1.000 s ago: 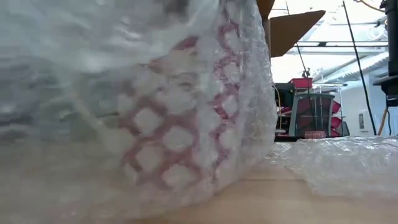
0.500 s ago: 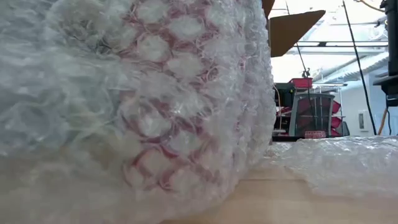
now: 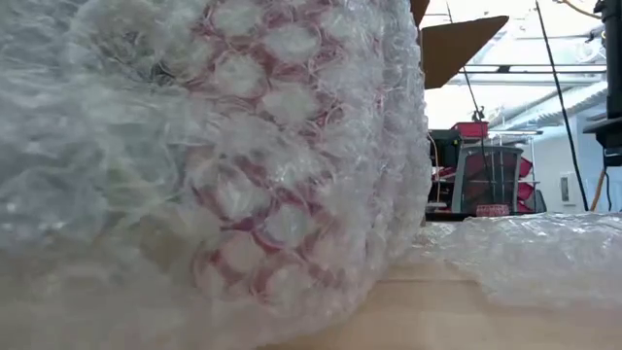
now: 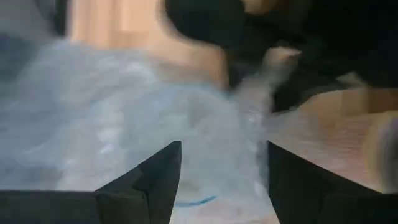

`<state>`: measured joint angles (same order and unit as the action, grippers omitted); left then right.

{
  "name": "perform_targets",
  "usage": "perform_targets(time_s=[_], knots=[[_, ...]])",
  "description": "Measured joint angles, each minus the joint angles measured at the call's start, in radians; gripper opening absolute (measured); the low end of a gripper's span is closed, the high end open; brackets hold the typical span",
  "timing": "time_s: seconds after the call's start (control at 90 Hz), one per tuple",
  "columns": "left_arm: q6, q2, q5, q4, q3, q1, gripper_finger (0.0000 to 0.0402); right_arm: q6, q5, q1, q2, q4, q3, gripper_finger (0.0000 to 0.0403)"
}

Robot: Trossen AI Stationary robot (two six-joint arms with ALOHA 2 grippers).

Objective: Wrap mug
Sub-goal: Wrap the red patterned mug with bubble wrap

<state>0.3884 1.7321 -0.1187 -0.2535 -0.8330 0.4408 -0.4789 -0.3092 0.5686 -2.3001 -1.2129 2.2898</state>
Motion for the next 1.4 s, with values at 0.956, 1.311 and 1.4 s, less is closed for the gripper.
perform_targets(time_s=[0.956, 1.311, 1.4], knots=[[0.001, -0.002, 0.007, 0.000, 0.000, 0.000, 0.0167, 0.004, 0.040, 0.005, -0.038, 0.073, 0.002, 0.0196], [0.000, -0.002, 0.014, -0.002, 0.000, 0.000, 0.0167, -0.003, 0.126, 0.010, -0.103, 0.106, 0.002, 0.0209], [0.000, -0.002, 0.015, -0.003, 0.000, -0.001, 0.0167, -0.003, 0.126, 0.011, -0.099, 0.105, 0.002, 0.0226]])
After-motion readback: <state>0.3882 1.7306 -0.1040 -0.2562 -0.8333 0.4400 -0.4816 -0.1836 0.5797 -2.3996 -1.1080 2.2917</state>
